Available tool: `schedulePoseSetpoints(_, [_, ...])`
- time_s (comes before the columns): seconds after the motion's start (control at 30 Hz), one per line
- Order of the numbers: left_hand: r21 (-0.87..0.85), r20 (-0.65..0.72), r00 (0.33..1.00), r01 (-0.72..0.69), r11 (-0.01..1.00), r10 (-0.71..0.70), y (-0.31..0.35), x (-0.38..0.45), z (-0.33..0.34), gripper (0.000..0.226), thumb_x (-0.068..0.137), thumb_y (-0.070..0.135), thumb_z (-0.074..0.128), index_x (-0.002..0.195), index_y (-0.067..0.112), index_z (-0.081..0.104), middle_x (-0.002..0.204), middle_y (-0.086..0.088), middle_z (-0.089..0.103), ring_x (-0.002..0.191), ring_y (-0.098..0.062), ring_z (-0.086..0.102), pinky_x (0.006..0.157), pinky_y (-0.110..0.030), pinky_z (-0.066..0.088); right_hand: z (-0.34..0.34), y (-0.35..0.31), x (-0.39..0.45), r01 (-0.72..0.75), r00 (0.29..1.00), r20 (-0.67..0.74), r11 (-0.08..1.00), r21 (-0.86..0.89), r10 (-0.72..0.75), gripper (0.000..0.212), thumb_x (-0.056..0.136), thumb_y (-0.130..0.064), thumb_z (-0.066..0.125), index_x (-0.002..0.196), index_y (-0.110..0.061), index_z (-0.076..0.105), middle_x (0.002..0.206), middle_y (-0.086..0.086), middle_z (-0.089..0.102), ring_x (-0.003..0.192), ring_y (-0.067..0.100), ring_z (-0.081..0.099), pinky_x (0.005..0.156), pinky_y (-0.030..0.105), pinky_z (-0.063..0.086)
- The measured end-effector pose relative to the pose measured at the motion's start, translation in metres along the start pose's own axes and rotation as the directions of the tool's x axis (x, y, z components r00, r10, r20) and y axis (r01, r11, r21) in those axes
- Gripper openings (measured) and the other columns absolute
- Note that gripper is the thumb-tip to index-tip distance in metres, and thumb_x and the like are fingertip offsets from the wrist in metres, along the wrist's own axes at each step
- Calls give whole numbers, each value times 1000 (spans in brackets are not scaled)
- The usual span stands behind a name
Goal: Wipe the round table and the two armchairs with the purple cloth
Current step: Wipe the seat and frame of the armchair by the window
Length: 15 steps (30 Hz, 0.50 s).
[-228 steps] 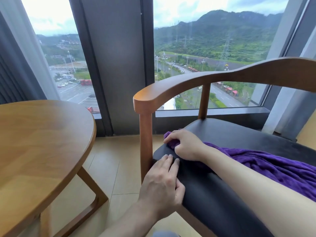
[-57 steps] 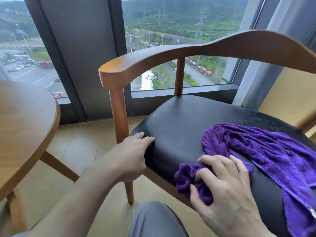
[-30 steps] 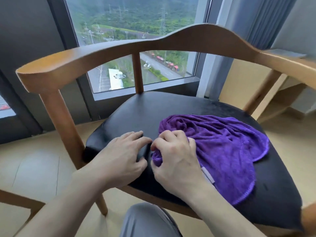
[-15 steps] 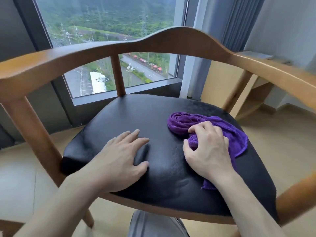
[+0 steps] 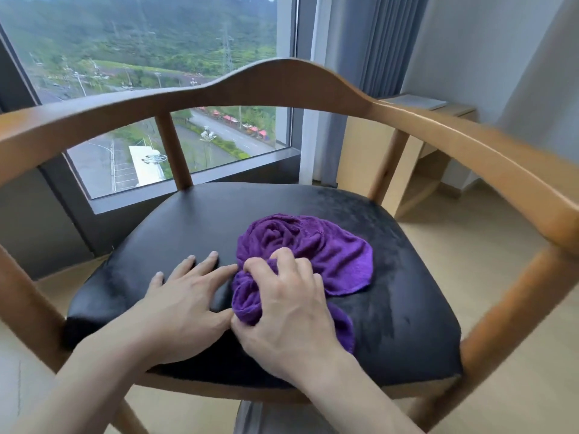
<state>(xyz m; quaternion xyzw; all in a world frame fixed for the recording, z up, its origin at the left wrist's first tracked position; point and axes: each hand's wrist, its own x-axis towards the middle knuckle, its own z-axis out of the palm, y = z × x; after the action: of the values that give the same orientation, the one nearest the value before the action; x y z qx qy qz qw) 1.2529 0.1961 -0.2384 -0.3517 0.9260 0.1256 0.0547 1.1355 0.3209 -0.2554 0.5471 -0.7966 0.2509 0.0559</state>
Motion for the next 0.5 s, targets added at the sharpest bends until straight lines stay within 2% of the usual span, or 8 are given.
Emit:
schedulePoseSetpoints(0.13, [40, -3, 1000, -1, 999, 1, -1, 1, -3, 74, 83, 78, 34, 150, 58, 8, 166, 14, 1, 153, -18, 0, 120, -51, 13, -21, 36, 22, 124, 972, 179, 978, 166, -154, 53, 80, -40, 72, 129, -29, 56, 118, -1, 46, 105, 24, 45, 100, 42, 42])
schedulePoseSetpoints(0.23, [37, -2, 1000, -11, 999, 11, -1, 0, -4, 74, 83, 78, 35, 149, 59, 8, 165, 15, 1, 153, -18, 0, 120, -50, 14, -35, 54, 32, 183, 930, 263, 944, 273, -256, 52, 80, -28, 79, 129, -26, 59, 118, -2, 47, 110, 23, 49, 104, 37, 40])
schedulePoseSetpoints(0.3, [37, -3, 1000, -21, 999, 21, -2, -1, -3, 74, 83, 79, 35, 149, 60, 6, 165, 15, 0, 153, -17, -1, 121, -49, 14, -33, 56, 33, 220, 932, 232, 942, 253, -280, 56, 81, -32, 78, 132, -28, 56, 121, -4, 48, 114, 20, 48, 106, 38, 38])
schedulePoseSetpoints(0.37, [30, -7, 1000, -27, 999, 27, -3, -2, -3, 74, 83, 79, 36, 148, 60, 7, 165, 17, 0, 153, -16, -1, 121, -48, 14, -31, 60, 34, 250, 946, 177, 960, 126, -270, 68, 82, -45, 74, 143, -33, 46, 137, -8, 43, 131, 18, 38, 115, 44, 28])
schedulePoseSetpoints(0.43, [25, -9, 999, -37, 999, 37, -5, -2, -3, 74, 84, 77, 38, 149, 58, 8, 165, 17, 1, 153, -15, -1, 121, -47, 15, -32, 65, 36, 158, 959, 217, 979, 131, -184, 80, 82, -60, 70, 151, -45, 32, 158, -15, 26, 151, 14, 13, 124, 54, 3])
schedulePoseSetpoints(0.47, [27, -10, 999, -41, 999, 41, -6, -2, -3, 74, 85, 77, 38, 149, 57, 8, 165, 17, 1, 153, -14, -1, 122, -46, 15, -33, 67, 37, 89, 954, 264, 976, 196, -141, 81, 82, -62, 70, 150, -49, 30, 162, -17, 21, 154, 11, 6, 124, 56, -3])
schedulePoseSetpoints(0.5, [31, -12, 999, -45, 999, 45, -6, -1, -4, 73, 85, 76, 38, 149, 57, 8, 165, 17, 1, 153, -14, -1, 122, -45, 15, -34, 67, 37, 55, 949, 290, 970, 237, -125, 79, 81, -61, 72, 148, -49, 33, 161, -17, 23, 153, 8, 10, 124, 57, 0])
